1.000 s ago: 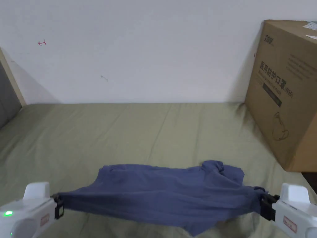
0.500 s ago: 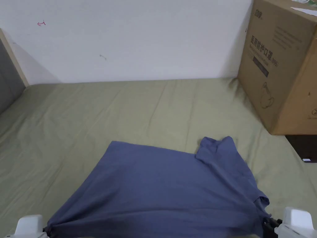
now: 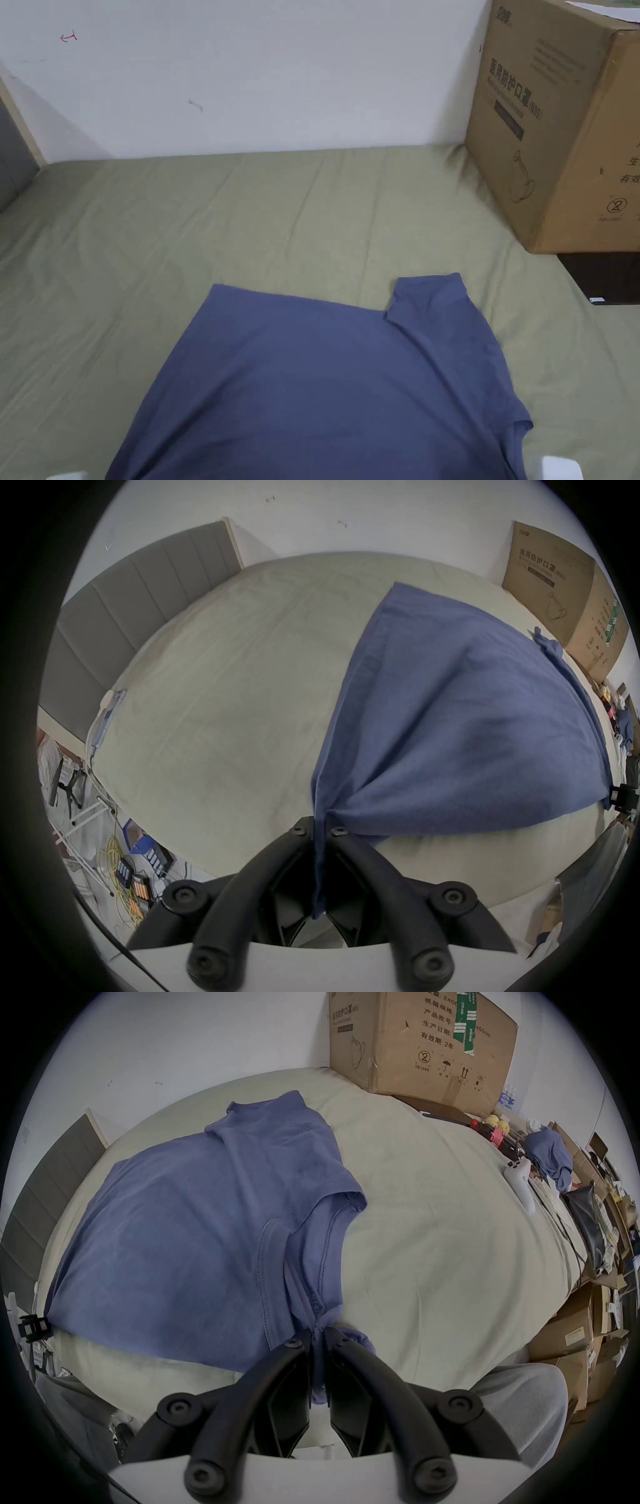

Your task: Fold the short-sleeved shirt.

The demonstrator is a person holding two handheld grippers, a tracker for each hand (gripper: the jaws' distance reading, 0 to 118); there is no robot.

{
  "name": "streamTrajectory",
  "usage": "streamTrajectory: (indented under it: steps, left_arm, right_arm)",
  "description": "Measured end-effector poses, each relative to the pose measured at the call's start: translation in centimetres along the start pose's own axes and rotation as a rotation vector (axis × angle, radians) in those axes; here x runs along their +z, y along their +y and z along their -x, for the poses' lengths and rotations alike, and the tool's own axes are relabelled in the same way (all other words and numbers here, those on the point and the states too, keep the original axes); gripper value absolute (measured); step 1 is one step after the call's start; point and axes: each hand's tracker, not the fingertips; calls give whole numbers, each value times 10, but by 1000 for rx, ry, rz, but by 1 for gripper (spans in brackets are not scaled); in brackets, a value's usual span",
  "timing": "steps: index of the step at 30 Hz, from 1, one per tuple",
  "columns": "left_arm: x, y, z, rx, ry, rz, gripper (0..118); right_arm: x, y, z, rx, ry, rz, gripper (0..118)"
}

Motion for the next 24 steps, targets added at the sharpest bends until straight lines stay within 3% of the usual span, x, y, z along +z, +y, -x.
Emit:
streamTrajectory:
  steps: [1, 3, 4, 5, 6, 16, 19, 22, 24]
  left_arm:
    - [0, 1, 0, 16, -8, -8, 18]
    - [7, 10, -3, 77, -29, -2, 67]
    - [17, 15, -3, 99, -49, -12, 88]
    - [26, 22, -5, 115, -70, -38, 105]
    - [37, 30, -8, 129, -81, -84, 108]
    - [152, 97, -49, -5, -70, -592, 106]
    - [174, 108, -60, -42, -94, -677, 84]
    - [187, 111, -71, -35, -118, -754, 60]
    - [189, 110, -78, -31, -137, -815, 15]
  right_arm:
    - [4, 2, 2, -3, -4, -3, 21]
    - [23, 12, 9, 3, -30, -36, 74]
    - [29, 18, 11, 10, -40, -56, 90]
    - [39, 26, 11, 6, -28, -105, 96]
    - [42, 34, 6, 3, -12, -156, 96]
    - [146, 108, 29, 62, -1, -580, 96]
    - [167, 114, 37, 81, -20, -676, 95]
    - [178, 114, 44, 98, -44, -746, 81]
    - [181, 112, 47, 101, -52, -783, 51]
